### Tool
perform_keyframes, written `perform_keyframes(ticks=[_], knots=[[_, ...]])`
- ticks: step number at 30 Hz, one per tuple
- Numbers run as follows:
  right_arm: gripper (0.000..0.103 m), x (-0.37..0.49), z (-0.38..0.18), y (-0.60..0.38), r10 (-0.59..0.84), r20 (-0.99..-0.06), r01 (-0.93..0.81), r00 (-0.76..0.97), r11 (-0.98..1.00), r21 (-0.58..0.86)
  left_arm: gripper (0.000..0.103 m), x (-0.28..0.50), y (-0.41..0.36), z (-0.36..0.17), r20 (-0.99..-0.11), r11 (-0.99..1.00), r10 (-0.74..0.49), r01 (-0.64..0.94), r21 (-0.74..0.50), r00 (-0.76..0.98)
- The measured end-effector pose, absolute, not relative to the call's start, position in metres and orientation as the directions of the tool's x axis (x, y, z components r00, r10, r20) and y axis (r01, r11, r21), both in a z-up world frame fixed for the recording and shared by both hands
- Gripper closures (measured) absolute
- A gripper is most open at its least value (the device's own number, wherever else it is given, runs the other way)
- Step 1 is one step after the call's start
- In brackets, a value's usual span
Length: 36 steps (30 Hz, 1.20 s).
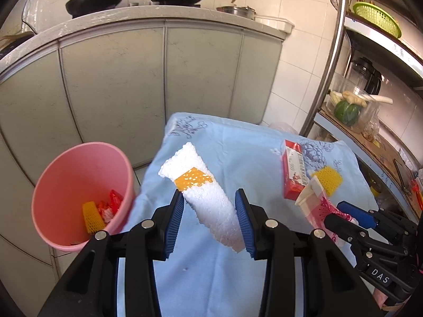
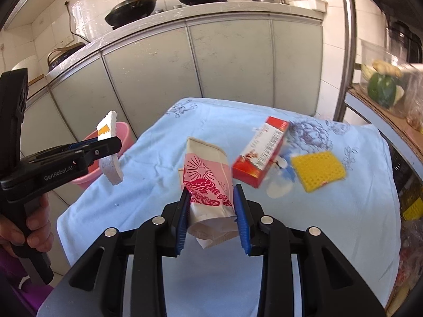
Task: Collect trash
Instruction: 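Carry the foam strip and pink wrapper with both tools over the pink bucket, then open both tools to drop the foam strip and wrapper into the bucket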
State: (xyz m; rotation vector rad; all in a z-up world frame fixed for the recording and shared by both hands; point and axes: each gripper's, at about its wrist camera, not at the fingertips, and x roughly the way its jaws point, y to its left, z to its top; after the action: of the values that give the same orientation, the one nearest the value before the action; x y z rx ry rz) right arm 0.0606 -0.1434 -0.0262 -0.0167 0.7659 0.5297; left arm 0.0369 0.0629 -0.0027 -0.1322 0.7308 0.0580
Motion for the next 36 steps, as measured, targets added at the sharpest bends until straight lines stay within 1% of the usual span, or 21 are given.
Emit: perform_keyframes(ticks=[12, 18, 28, 36], knots=[[0.070, 0.070, -0.004, -0.058, 0.547, -0.643, -0.602, 0.537, 0.782, 0.162, 0.063, 0.005, 0.125, 0.010, -0.601, 0.970, 0.143, -0.233, -0.073, 0.786], [0.070, 0.073, 0.001, -0.007, 0.588, -0.645, -0.672, 0.488, 0.725, 0.152, 0.063, -0.006, 0.163, 0.009, -0.586, 0.948, 0.209, -0.310, -0.076, 0.783], [0.070, 0.077, -0.008, 0.071, 0.621, -0.673, -0.756, 0.402, 0.640, 0.139, 0.063, -0.014, 0.220, -0.011, -0.616, 0.906, 0.267, -0.411, -0.101, 0.741], [0.070, 0.088, -0.024, 0.109, 0.615, -0.703, -0.775, 0.356, 0.615, 0.146, 0.063, -0.006, 0.243, -0.033, -0.654, 0.890, 0.270, -0.442, -0.109, 0.707]])
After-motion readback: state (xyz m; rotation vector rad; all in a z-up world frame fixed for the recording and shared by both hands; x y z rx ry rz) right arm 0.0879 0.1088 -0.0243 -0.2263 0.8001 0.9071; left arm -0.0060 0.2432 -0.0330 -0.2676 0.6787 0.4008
